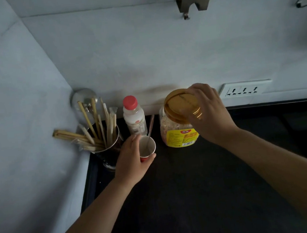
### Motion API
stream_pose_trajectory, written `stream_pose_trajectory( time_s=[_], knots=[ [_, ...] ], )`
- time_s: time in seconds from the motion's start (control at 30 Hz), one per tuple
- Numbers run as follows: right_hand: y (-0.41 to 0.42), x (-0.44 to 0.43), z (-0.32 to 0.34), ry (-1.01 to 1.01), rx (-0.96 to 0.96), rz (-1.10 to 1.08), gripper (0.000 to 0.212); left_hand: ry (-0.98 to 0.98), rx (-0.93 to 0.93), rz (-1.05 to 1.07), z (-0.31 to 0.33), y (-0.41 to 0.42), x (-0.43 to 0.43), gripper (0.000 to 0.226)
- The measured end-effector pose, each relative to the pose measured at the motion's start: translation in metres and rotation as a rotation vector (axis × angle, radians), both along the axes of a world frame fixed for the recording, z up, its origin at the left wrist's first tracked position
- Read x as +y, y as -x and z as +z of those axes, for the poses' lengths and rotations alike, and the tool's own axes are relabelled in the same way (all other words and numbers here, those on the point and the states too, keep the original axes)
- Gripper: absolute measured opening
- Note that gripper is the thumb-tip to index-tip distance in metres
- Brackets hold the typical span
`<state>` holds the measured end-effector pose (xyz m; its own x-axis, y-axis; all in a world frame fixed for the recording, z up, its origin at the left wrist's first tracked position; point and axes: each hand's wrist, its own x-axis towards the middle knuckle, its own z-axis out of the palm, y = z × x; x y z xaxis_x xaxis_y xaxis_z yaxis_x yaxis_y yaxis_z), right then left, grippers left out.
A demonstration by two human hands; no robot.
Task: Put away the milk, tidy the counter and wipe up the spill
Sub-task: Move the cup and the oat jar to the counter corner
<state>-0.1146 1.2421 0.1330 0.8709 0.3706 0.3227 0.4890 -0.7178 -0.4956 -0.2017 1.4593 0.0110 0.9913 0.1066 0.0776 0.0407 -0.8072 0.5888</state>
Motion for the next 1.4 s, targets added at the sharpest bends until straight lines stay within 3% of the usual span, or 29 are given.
stream_pose_trajectory(
  time_s=[0.1, 0.3, 0.47, 0.63, 0.77, 1.0, 1.17, 1.4],
  knots=[
    [0.025, 0.006, -0.006, -0.040, 0.035, 0.038, 0.041, 0.001, -0.063, 0.047, 0.000, 0.031, 0.001, 0.062],
    [0.057, 0.038, -0.039, 0.030, 0.344, 0.134, 0.043, -0.080, 0.155, 0.096, -0.037, 0.079, 0.014, 0.067],
    [0.047, 0.064, -0.072, 0.052, 0.524, 0.052, 0.055, -0.255, 0.325, 0.061, -0.068, 0.100, 0.028, 0.068],
    [0.041, 0.077, -0.100, 0.047, 0.613, -0.049, 0.061, -0.268, 0.287, 0.067, -0.078, 0.109, 0.026, 0.063],
    [0.037, 0.088, -0.110, 0.019, 0.588, -0.084, 0.061, -0.282, 0.263, 0.084, -0.083, 0.112, 0.026, 0.063],
    [0.023, 0.108, -0.115, -0.153, 0.588, -0.196, 0.041, -0.313, 0.256, 0.093, -0.093, 0.115, 0.026, 0.059],
    [0.017, 0.113, -0.106, -0.210, 0.506, -0.201, 0.007, -0.320, 0.258, 0.097, -0.094, 0.116, 0.025, 0.059],
    [0.026, 0.104, -0.096, -0.251, 0.474, -0.134, 0.009, -0.295, 0.256, 0.096, -0.091, 0.114, 0.026, 0.061]
  ],
)
